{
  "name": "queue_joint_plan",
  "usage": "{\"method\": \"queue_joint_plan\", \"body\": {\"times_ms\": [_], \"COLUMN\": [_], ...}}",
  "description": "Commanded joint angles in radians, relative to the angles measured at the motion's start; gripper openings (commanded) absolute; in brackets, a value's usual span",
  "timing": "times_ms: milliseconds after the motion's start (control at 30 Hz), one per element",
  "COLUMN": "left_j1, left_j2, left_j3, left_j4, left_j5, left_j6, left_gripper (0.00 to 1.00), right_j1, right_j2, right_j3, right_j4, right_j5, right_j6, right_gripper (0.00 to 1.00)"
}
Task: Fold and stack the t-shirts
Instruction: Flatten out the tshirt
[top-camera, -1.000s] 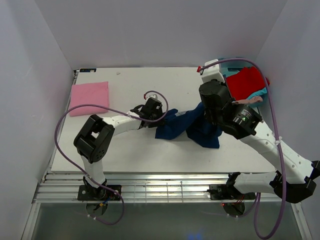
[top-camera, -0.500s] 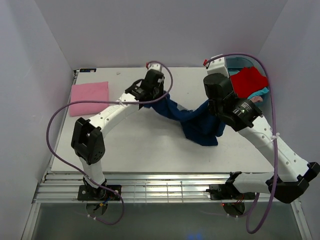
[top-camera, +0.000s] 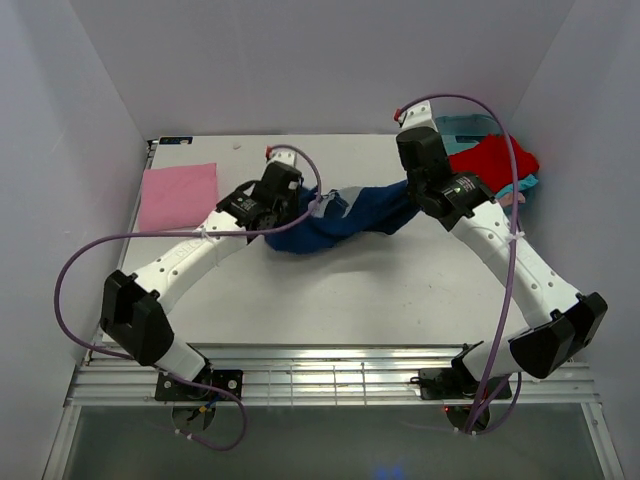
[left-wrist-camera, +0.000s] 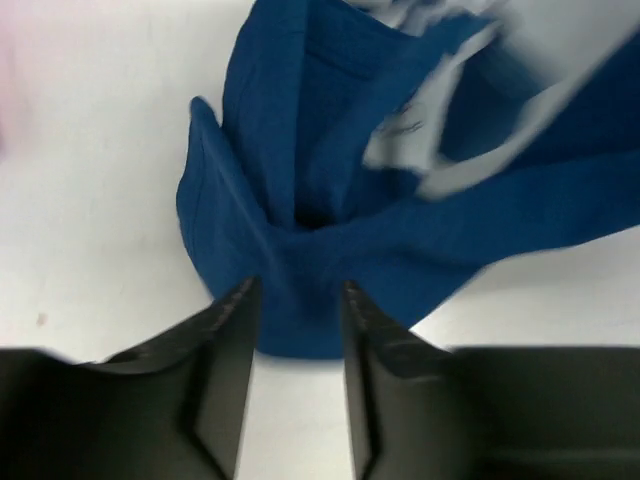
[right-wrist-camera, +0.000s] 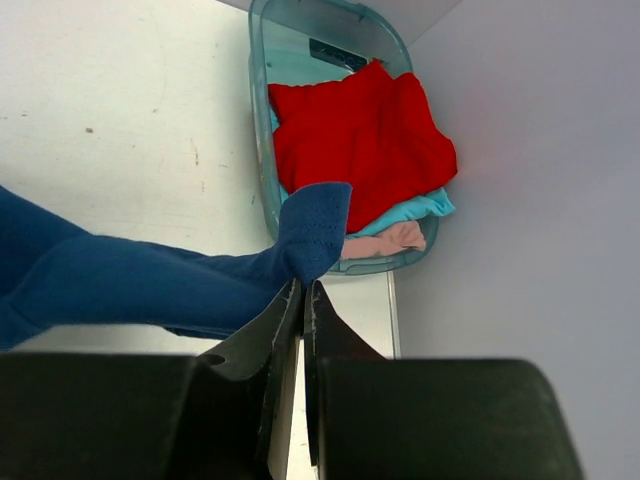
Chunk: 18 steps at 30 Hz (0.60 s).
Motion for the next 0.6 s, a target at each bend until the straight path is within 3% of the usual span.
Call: {"method": "queue_joint_plan", "body": {"times_ms": [0,33,167,433,567], "left_j1": [0.004,0.002,0.002,0.002,0.002], "left_j2": [-0.033,-0.038,-0.029,0.07,0.024], "left_j3": [-0.214,-0.263,-0.422,-0.443,-0.529], "left_j4": [-0.136,-0.137,-0.134,-0.107,0.022], "left_j5": [-0.015,-0.019,-0.089,-0.17,-0.195], "left_j6": [-0.115,-0.132,-0.205,-0.279,-0.264], "left_gripper": [0.52,0.57,0.59,0.58,0.57], "right_j1": [0.001,0.001,0.001,0.001,0.001], "right_j2": [-0.019,-0.016,0.002,0.013,-0.001], "right_j3": [-0.019,-0.033,-0.036,-0.013,-0.039], "right_j4": [0.038,0.04,0.038,0.017,0.023], "right_j5": [-0.035,-0.039,-0.052,-0.076,-0.084], "right_j6": [0.022,0.028,0.04,0.055,0.057], "right_gripper": [0.08,0.08,0.08,0.08,0.08]}}
